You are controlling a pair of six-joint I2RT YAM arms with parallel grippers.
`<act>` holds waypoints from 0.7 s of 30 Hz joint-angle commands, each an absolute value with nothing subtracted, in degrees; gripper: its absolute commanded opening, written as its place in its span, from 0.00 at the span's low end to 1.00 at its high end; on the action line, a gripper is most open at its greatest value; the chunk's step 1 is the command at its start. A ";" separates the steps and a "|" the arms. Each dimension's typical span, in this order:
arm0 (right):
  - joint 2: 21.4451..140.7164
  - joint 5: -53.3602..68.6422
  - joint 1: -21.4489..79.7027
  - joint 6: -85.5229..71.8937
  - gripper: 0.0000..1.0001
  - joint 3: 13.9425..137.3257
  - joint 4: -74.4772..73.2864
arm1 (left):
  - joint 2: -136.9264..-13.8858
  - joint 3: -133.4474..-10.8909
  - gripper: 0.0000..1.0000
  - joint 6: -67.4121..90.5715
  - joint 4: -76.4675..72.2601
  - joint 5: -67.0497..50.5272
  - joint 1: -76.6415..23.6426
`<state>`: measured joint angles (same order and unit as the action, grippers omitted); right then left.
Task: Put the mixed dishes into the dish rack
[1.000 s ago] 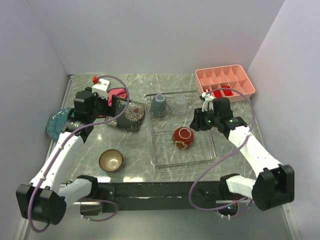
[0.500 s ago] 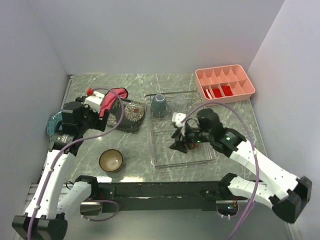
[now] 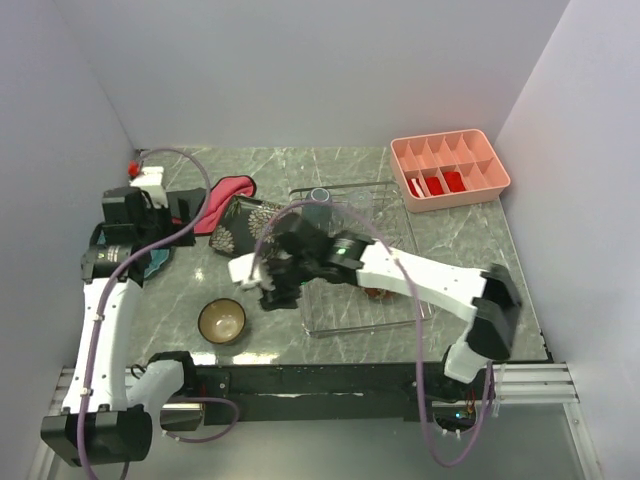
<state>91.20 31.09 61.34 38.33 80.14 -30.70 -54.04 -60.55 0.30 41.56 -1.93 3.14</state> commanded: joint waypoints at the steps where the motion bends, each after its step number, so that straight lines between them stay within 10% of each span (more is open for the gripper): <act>1: 100.17 27.43 67.75 45.35 0.64 89.90 -37.43 | -53.97 -66.88 0.99 5.45 42.89 -3.51 5.36; 21: 125.06 18.10 75.94 43.33 0.59 110.30 -40.24 | -54.75 -73.56 0.99 10.81 42.01 -12.04 10.11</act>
<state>122.45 19.73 75.31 43.33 105.51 -37.26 -55.46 -71.37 9.80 42.74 -10.35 11.22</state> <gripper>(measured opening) 0.614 0.995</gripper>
